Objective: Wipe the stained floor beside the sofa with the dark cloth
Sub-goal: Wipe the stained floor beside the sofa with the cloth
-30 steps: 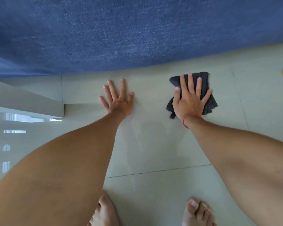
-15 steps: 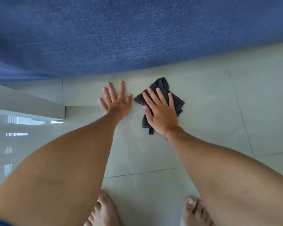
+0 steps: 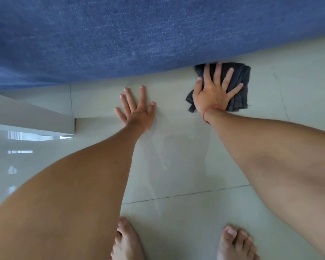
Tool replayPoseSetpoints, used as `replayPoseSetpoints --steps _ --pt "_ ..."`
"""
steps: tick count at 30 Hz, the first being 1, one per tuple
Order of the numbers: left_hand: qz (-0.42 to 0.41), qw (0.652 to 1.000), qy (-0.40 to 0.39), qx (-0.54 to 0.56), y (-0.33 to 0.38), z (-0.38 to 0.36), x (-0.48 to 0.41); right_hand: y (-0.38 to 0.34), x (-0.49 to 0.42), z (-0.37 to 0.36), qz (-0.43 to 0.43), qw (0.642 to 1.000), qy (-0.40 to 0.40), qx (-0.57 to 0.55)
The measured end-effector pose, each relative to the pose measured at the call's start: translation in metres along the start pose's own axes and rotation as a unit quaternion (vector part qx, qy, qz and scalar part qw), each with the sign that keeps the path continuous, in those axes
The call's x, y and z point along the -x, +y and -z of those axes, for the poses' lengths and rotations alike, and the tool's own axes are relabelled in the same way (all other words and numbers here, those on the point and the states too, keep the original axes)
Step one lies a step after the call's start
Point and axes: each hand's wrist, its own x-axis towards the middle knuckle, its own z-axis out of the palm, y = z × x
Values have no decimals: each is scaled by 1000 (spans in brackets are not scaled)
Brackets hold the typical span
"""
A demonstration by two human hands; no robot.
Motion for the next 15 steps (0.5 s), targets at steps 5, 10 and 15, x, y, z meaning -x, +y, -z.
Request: replayPoseSetpoints --steps 5,10,15 --pt "-46 981 186 13 -42 12 7 -53 33 -22 161 987 -28 11" --pt "72 987 141 5 -82 15 13 -80 100 -44 278 959 -57 8" --pt "26 991 132 9 -99 13 21 -16 113 -32 389 919 -49 46"
